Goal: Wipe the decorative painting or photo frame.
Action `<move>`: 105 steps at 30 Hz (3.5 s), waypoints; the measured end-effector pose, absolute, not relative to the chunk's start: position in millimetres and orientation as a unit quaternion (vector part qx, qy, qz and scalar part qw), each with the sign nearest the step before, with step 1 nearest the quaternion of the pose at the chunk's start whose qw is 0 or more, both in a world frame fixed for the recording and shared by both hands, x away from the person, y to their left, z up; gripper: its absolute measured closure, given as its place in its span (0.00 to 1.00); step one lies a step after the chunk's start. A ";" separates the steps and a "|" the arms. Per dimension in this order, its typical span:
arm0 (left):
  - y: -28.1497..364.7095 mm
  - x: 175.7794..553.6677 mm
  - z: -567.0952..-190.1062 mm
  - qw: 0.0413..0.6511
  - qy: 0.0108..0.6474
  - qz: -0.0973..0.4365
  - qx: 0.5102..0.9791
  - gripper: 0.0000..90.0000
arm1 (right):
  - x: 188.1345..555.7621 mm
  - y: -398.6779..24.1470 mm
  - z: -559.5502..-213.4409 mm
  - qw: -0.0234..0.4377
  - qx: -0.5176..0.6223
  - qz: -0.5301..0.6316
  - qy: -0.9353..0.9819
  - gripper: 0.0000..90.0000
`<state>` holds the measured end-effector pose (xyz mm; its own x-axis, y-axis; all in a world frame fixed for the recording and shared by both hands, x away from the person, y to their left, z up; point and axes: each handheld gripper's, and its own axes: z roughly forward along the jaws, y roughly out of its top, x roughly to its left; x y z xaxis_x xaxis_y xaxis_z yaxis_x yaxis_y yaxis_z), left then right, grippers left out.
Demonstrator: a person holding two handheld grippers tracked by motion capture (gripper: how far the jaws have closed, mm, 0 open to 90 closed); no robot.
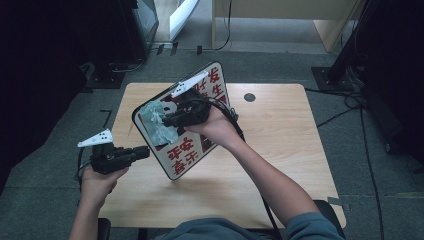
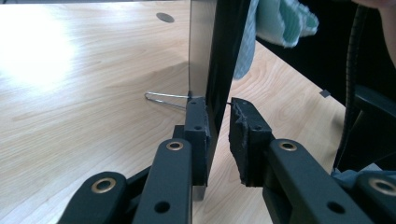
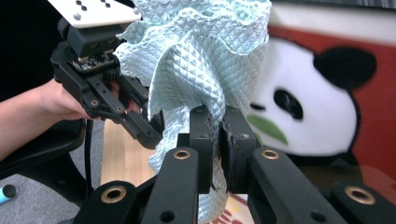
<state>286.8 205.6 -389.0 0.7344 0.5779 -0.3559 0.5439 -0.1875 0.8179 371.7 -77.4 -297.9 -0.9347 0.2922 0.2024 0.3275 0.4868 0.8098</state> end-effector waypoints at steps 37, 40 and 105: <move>198.5 326.5 -393.6 0.537 0.347 0.015 0.769 0.97 | 374.5 -60.5 -287.6 0.023 -0.185 -0.476 -0.859 0.94; 198.3 326.5 -393.0 0.536 0.346 0.016 0.770 0.97 | 373.9 -60.4 -289.4 0.023 -0.185 -0.477 -0.859 0.94; 197.7 325.7 -392.0 0.532 0.346 0.009 0.773 0.97 | 354.6 -72.1 -373.6 0.054 -0.192 -0.459 -0.866 0.93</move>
<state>325.7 197.7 -392.0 0.7600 0.5445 -0.3548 0.5259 -0.1945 0.8280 354.6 -72.1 -373.6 -0.9204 0.2830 0.2698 0.3822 0.5052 0.7738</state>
